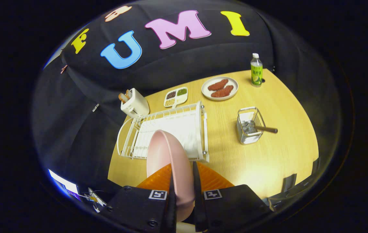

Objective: Take the plate from the dish rack, then take the spoon from the basket and place it into the plate.

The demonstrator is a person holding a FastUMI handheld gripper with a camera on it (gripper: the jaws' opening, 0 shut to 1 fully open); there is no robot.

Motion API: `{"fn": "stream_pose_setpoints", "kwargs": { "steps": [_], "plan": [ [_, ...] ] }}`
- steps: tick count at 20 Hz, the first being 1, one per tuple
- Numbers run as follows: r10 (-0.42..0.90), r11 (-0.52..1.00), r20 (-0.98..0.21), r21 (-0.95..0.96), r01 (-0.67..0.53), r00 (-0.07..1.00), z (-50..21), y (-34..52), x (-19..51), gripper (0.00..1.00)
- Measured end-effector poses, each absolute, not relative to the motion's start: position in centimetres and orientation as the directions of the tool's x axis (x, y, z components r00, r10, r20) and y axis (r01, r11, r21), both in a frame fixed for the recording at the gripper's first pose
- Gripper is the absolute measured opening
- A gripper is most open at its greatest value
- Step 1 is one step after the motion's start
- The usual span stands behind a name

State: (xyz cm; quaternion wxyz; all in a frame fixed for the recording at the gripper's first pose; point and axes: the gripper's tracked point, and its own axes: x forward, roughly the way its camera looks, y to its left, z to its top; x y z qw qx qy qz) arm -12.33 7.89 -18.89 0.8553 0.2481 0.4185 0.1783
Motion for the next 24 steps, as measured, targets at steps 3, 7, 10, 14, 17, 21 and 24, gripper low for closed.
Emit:
{"fn": "stream_pose_setpoints", "kwargs": {
  "steps": [3, 7, 10, 14, 17, 21, 24],
  "plan": [
    [0.527, 0.805, -0.655, 0.588, -0.072, 0.541, -21.8, 8.4, -14.5, 0.26],
    [0.526, 0.811, -0.699, 0.584, -0.038, 0.484, -27.0, 9.4, -16.2, 0.26],
    [0.531, 0.817, -0.725, 0.575, -0.04, 0.439, -30.9, 10.6, -17.3, 0.26],
    [0.579, 0.759, -0.692, 0.65, 0.024, 0.431, -33.7, 12.8, -16.2, 0.26],
    [0.596, 0.734, -0.674, 0.678, 0.044, 0.436, -35.6, 14.3, -14.5, 0.26],
    [0.612, 0.722, -0.665, 0.69, 0.039, 0.428, -35.8, 15.5, -13.8, 0.27],
    [0.569, 0.763, -0.705, 0.645, 0.049, 0.424, -37.1, 15.1, -13.8, 0.36]
  ]
}}
